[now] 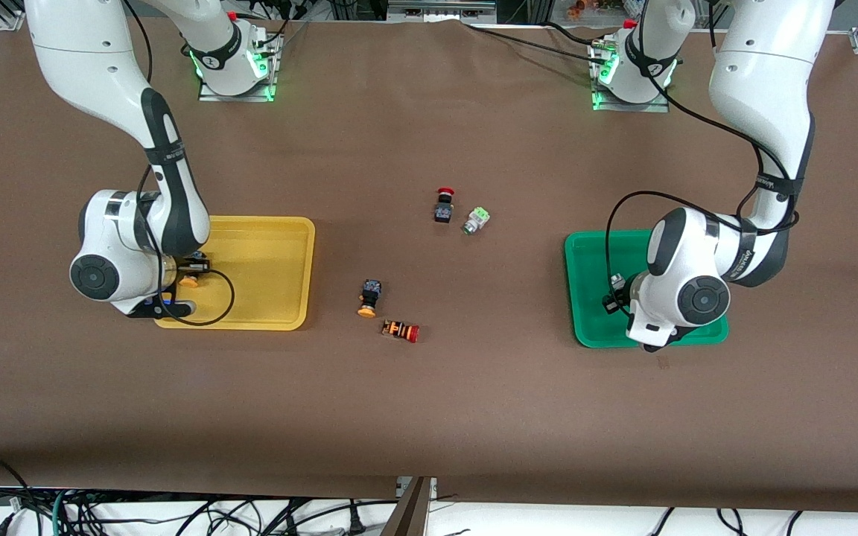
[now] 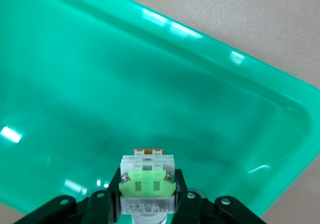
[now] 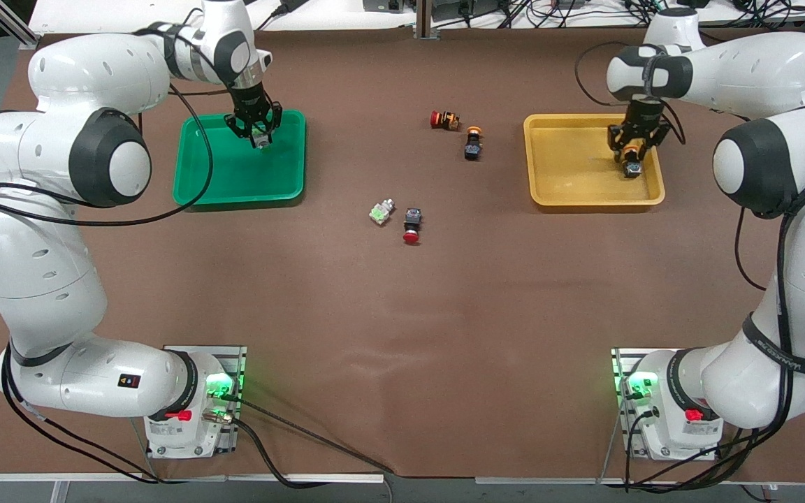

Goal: Place green and yellow buttons in trays
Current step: 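Open both grippers to drop the buttons into the trays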

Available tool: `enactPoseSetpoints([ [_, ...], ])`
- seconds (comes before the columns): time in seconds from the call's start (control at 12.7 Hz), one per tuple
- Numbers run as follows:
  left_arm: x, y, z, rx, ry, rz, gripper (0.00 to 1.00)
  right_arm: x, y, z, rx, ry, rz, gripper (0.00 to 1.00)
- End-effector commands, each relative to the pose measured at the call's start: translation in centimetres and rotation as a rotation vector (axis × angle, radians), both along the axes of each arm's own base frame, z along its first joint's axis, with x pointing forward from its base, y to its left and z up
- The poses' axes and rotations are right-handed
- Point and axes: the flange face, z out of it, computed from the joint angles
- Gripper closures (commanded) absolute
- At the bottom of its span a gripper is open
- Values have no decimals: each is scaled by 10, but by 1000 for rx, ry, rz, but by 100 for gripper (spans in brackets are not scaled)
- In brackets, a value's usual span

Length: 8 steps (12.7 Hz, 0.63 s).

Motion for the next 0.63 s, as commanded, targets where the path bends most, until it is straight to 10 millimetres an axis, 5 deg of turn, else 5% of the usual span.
enactPoseSetpoints([
  [0.0,-9,-1,0,-25,-36,-90,0,21,104,55,73,-87,28,0],
  [0.16,-10,-3,38,-28,-27,-93,0,22,180,63,70,-130,-84,0],
  [0.32,-19,-32,74,-63,-16,-103,0,19,252,49,98,-176,-115,0],
  [0.55,-44,-78,119,-119,24,-195,0,7,312,30,143,-299,-191,0],
])
